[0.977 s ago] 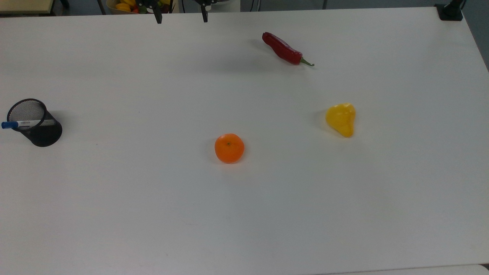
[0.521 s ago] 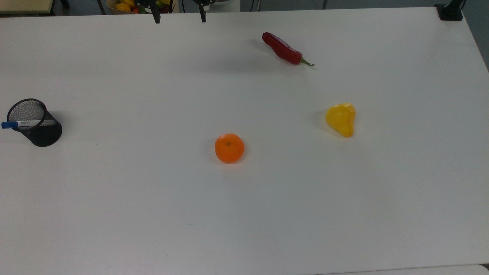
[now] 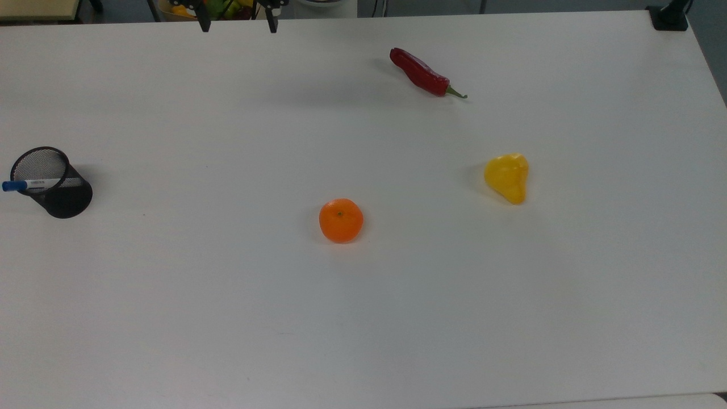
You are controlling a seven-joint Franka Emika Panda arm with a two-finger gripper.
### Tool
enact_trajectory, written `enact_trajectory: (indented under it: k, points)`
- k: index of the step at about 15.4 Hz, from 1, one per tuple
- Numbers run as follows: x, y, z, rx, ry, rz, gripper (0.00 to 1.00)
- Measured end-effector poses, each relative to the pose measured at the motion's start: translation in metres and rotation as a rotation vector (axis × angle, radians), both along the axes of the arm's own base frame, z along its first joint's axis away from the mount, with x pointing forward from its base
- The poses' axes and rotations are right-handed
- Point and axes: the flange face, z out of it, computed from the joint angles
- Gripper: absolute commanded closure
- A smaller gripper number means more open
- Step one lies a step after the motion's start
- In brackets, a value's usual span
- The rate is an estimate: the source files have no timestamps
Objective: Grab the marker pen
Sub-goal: 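Move the gripper toward the black mesh pen cup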
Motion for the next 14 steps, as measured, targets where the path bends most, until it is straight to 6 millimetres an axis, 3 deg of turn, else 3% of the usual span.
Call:
enact_trajectory:
  k: [5,10,14]
  points:
    - [0.013,-0.029,0.006,-0.018,-0.120,-0.053,0.00]
    - [0.027,-0.093,0.009,-0.123,-0.283,-0.153,0.00]
    - [0.033,-0.143,0.000,-0.181,-0.360,-0.276,0.01]
